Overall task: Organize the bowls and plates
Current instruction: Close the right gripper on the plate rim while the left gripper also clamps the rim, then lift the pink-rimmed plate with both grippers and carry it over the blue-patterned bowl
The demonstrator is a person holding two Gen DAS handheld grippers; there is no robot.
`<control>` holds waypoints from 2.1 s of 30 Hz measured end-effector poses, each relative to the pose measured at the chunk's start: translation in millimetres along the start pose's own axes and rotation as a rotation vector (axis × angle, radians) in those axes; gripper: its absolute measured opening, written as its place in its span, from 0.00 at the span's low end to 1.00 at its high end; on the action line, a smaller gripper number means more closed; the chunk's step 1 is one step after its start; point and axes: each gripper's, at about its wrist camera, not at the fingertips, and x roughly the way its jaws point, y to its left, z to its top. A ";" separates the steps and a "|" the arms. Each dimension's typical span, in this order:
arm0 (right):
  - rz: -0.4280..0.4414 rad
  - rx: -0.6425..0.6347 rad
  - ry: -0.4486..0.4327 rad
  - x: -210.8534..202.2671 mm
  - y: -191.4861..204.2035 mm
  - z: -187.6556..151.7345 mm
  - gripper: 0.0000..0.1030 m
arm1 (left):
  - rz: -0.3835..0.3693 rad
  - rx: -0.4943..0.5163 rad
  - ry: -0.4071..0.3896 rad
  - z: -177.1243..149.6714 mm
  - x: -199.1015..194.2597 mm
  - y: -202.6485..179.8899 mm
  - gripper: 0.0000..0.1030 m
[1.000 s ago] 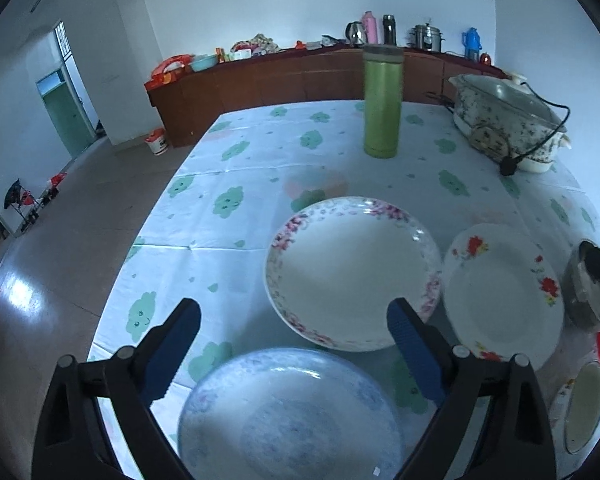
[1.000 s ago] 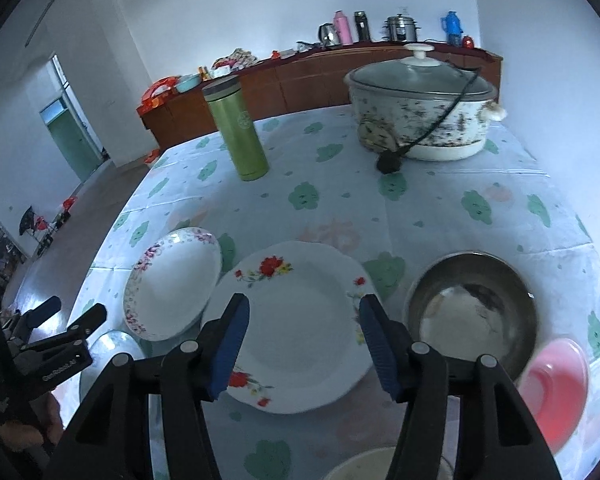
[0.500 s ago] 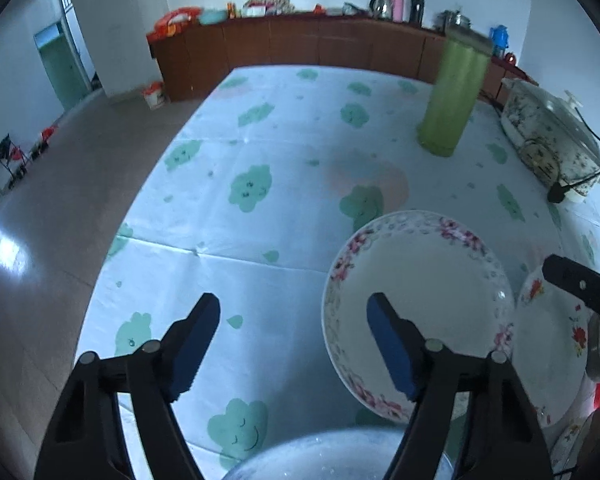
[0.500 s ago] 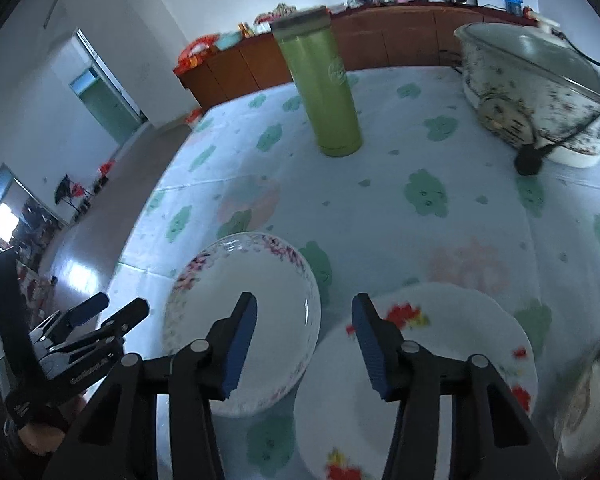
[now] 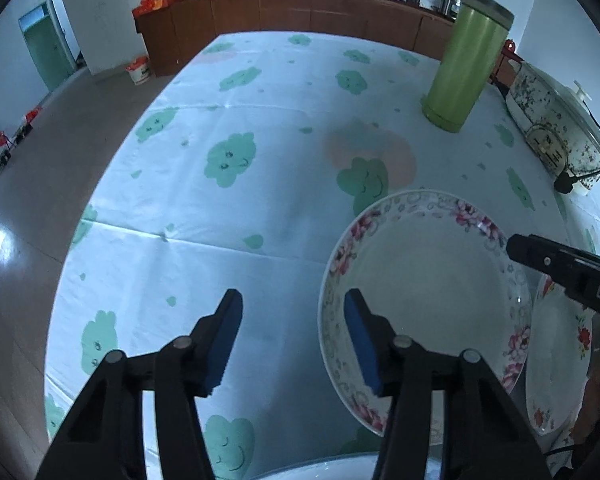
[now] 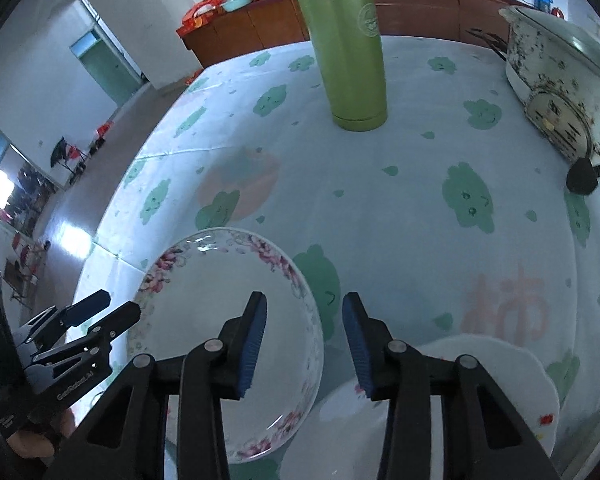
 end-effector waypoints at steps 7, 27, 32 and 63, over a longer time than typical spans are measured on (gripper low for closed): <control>0.006 -0.018 0.067 20.1 -0.2 5.9 0.31 | -0.018 -0.004 0.032 4.9 8.2 -2.1 0.34; 0.030 -0.051 0.130 39.6 6.1 8.6 0.22 | -0.085 -0.004 0.081 4.8 22.6 -16.4 0.24; 0.029 -0.052 0.132 39.7 5.6 9.1 0.22 | -0.105 -0.018 0.085 6.0 23.9 -13.5 0.24; 0.129 -0.054 0.185 43.5 -2.5 10.2 0.18 | -0.222 -0.127 0.078 5.1 16.8 8.5 0.10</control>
